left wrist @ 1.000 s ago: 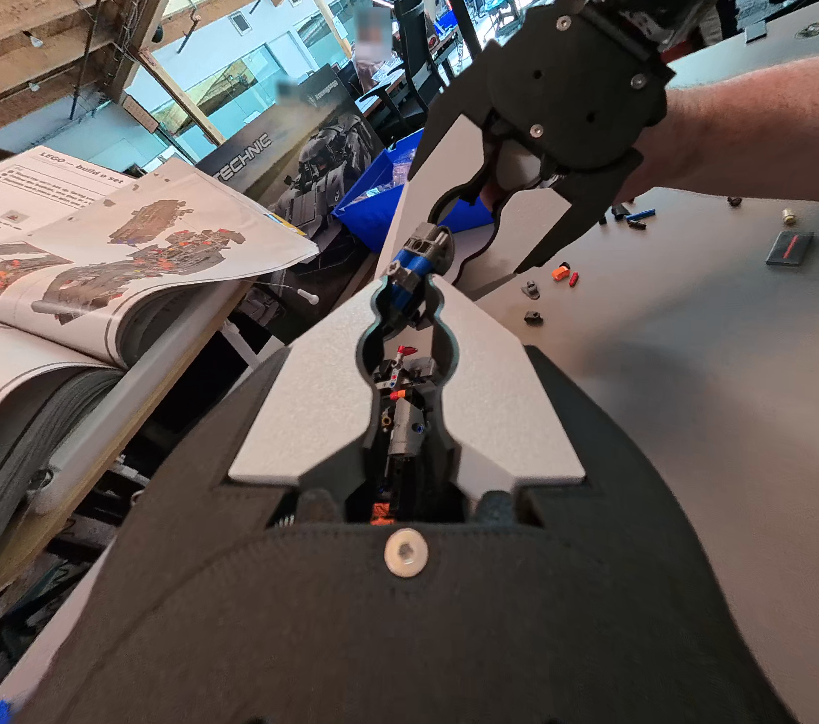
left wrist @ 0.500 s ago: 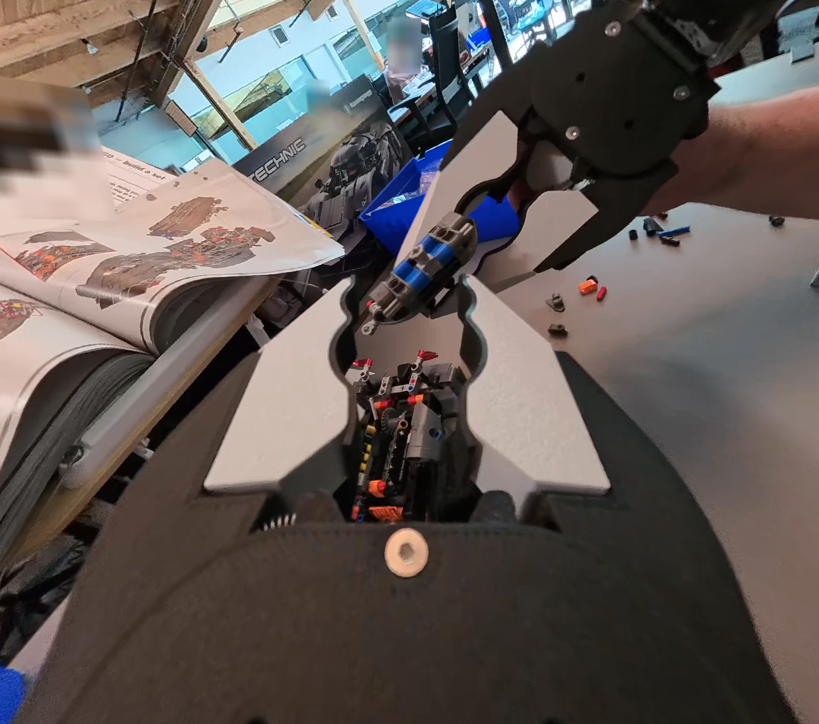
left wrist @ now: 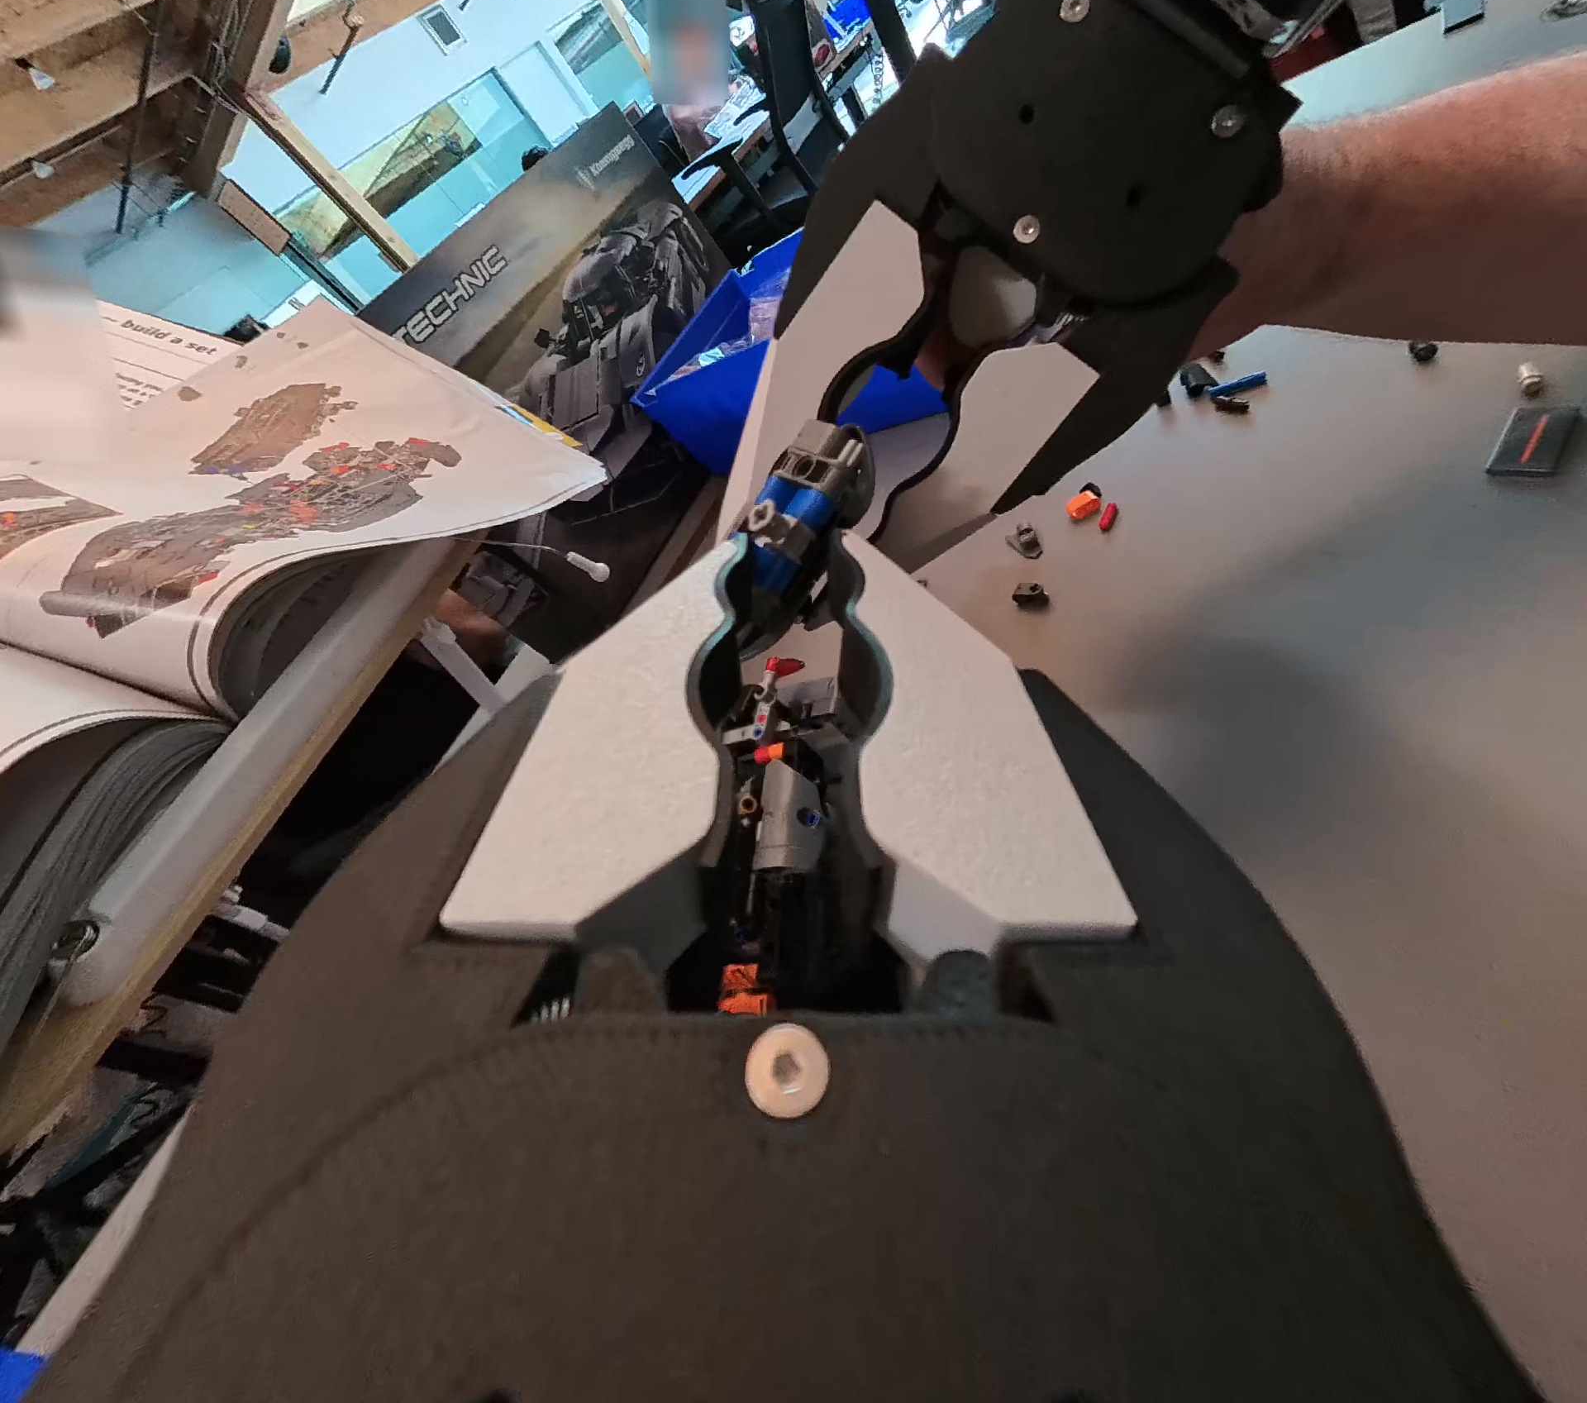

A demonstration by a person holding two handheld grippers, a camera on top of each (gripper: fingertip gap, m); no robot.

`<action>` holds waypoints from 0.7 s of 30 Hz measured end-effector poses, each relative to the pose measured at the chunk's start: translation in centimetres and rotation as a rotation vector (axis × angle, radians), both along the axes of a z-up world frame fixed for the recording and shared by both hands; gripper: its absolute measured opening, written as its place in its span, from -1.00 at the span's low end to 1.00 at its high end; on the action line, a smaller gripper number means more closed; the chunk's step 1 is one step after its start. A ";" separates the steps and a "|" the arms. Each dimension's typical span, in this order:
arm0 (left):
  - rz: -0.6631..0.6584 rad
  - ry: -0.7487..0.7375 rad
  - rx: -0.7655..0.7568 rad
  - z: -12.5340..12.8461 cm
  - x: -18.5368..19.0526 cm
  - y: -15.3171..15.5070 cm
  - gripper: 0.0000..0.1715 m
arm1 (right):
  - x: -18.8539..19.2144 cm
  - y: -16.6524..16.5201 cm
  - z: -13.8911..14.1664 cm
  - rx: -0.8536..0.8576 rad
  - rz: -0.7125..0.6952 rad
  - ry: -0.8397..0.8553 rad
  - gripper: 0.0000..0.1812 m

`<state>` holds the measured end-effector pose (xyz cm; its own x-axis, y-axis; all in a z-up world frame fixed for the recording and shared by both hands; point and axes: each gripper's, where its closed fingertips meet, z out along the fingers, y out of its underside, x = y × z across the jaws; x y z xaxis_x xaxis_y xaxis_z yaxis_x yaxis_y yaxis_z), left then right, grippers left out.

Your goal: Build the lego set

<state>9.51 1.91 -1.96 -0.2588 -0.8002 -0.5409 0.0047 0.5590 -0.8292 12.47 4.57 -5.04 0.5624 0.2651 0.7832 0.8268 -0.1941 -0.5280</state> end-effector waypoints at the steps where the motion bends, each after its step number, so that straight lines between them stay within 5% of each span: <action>1: -0.004 -0.003 -0.003 0.1 -0.1 -0.1 -0.86 | 0.0 0.0 0.0 -0.001 0.001 -0.001 -0.71; 21: 0.007 -0.069 -0.124 1.5 -0.3 0.6 -0.90 | -0.3 0.1 1.3 0.060 0.000 0.035 -0.55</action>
<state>9.24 2.53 -0.43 -0.2188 -0.8636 -0.4542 0.0607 0.4526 -0.8897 12.15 4.64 -3.72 0.5894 0.2180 0.7779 0.8078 -0.1611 -0.5670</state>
